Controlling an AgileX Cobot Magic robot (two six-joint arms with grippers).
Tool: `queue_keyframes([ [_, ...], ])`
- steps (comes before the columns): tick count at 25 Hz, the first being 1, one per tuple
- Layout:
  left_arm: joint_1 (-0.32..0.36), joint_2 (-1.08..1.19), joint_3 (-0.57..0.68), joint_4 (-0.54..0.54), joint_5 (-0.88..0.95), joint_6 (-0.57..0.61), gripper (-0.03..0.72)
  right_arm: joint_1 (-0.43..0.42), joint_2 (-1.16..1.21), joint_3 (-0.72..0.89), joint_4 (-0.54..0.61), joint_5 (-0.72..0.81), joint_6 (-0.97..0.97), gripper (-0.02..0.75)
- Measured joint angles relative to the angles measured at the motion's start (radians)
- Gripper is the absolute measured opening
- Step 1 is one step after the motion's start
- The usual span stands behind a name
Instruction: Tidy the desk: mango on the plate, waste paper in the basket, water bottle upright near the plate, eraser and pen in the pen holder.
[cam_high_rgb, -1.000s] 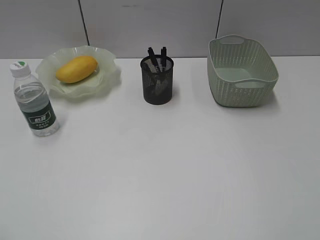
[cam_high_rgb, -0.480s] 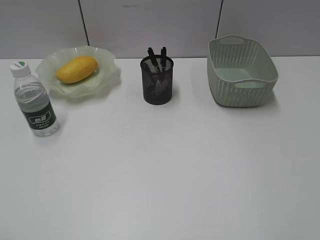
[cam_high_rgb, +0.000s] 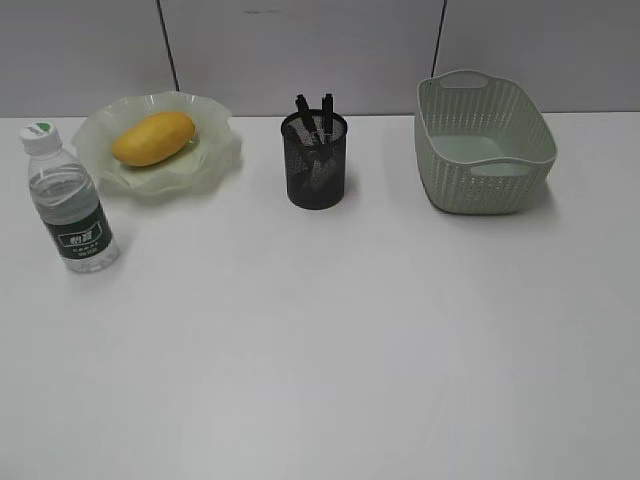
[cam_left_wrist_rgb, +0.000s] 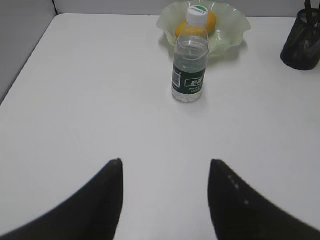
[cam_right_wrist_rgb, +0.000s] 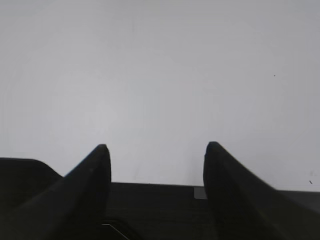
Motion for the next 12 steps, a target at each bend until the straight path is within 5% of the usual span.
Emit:
queue_keyframes([
  [12,0.0,0.0,0.0,0.0,-0.001,0.0,0.418,0.0,0.0,0.0,0.0,0.0,0.0,0.466],
])
